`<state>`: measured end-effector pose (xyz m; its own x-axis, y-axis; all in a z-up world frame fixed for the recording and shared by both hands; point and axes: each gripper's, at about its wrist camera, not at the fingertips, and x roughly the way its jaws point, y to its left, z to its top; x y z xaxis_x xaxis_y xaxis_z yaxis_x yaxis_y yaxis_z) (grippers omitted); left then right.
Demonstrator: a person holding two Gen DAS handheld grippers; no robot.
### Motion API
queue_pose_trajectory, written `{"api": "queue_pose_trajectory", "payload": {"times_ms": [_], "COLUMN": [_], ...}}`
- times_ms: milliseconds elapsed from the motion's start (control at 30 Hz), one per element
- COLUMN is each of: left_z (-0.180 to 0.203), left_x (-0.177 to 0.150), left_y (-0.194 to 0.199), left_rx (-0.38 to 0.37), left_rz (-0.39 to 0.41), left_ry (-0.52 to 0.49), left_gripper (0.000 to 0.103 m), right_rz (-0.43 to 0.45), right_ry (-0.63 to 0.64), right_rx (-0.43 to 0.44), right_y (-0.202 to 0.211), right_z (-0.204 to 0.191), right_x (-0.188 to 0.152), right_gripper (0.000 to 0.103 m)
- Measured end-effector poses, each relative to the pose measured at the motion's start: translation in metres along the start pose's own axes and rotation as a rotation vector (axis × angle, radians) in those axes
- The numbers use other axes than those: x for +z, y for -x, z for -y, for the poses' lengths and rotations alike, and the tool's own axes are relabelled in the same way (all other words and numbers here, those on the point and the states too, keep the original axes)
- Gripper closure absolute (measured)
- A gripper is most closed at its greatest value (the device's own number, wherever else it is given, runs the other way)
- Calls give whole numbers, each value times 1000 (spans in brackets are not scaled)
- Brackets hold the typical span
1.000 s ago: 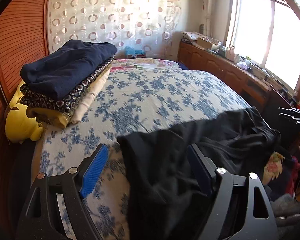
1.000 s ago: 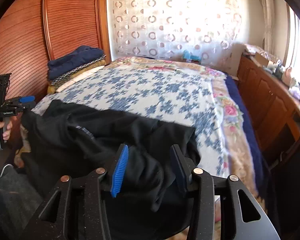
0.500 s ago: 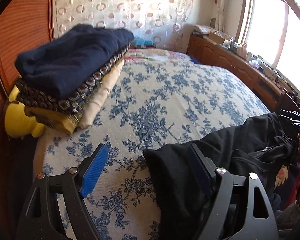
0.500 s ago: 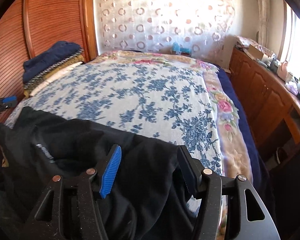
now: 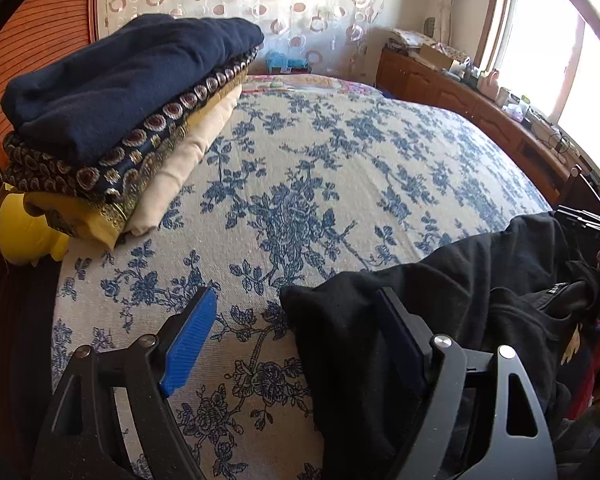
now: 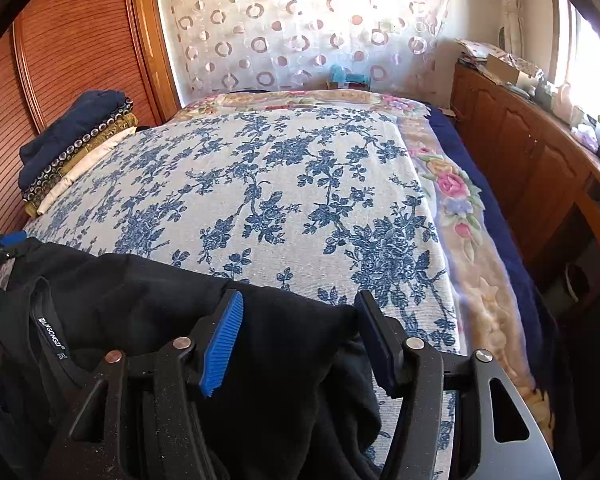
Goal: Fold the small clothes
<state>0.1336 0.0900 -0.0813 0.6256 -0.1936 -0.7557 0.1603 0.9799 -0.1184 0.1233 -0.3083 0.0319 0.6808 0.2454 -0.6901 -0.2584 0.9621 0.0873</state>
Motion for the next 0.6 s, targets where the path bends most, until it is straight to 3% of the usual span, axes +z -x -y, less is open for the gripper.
{"api": "queue_pose_trajectory", "payload": {"times_ms": [133,200,233,600], "left_z": [-1,1,2,6], "left_x": [-3,-4,-4,-5], "left_y": [-8,-8,-9,-12], "left_rx": [10,19,25,60], "left_rz": [-13,-9,-8,3], "left_ry": [3,-6,-11,-36], "left_gripper": [21,21,21,21], "right_rz": [14,18,21,78], "right_ry": [20,23,23,-31], "right_rx": [0,-4,-5,-26], "right_y": [3,5,6,24], "right_z": [0,3,4,22], "right_x": [-2,-3,-4,-15], "right_gripper": [71,90,92,96]}}
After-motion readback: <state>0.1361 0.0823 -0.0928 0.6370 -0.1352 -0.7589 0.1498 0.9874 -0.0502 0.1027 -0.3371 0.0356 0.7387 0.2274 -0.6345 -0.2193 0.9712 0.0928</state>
